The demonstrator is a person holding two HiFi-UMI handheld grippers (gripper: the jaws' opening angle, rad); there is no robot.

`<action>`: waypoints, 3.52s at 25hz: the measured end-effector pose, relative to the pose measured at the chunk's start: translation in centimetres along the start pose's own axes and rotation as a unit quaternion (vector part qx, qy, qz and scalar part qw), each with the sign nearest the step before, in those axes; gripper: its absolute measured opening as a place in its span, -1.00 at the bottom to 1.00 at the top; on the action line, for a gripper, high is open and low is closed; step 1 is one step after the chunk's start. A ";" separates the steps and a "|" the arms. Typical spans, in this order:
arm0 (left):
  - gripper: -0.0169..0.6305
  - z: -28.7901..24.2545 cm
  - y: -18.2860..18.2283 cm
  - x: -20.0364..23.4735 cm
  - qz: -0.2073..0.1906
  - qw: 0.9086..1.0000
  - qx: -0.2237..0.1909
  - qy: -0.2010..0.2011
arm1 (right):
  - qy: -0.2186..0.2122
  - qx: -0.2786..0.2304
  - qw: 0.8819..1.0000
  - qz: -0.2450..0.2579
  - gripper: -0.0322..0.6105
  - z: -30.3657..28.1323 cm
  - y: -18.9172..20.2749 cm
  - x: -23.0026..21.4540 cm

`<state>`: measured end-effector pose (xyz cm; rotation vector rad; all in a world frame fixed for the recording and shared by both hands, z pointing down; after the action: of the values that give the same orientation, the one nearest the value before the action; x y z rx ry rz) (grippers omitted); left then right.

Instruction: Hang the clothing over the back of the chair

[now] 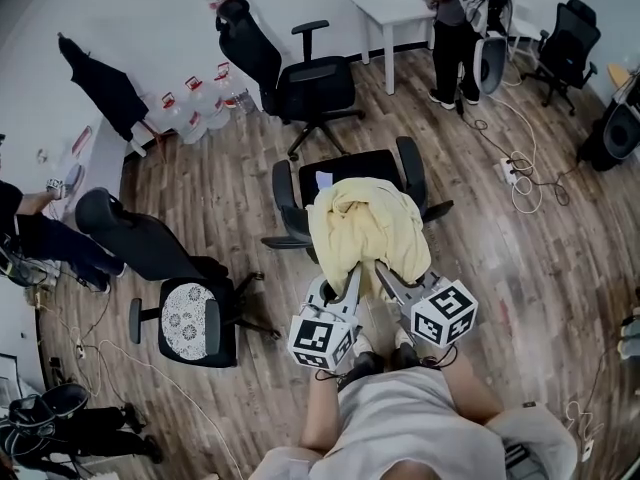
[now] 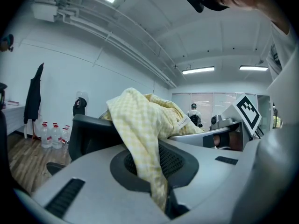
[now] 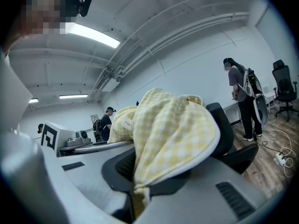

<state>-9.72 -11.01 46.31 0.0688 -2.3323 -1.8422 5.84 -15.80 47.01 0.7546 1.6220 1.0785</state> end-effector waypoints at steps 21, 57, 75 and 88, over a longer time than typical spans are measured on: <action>-0.84 -1.7 2.7 0.9 0.001 1.000 0.008 -0.003 | 0.025 -0.003 1.000 0.000 -0.78 -1.0 2.2 -1.6; -0.77 -1.8 3.3 0.8 -0.019 1.000 -0.015 -0.008 | 0.071 -0.020 0.994 0.081 -0.34 -0.3 3.1 -1.8; -0.31 0.5 2.9 0.9 -0.016 0.999 -0.017 -0.025 | 0.087 -0.017 0.990 0.108 -0.03 2.7 2.9 -0.3; -0.30 3.0 3.5 0.8 -0.014 0.998 -0.016 -0.054 | 0.097 -0.007 0.986 0.138 -0.03 4.8 2.8 1.0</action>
<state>-10.79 -7.39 49.11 -0.0023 -2.3825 -1.9415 10.01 -12.47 48.74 0.9072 1.7036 1.3945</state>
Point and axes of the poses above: the fingertips, and each gripper's own axes: z backward along the fingers, x to its left, y out of its underside, the point moved 9 cm from there along z, backward along the fingers, and after that the axes turned 15 degrees about -y, right-handed, at the moved point
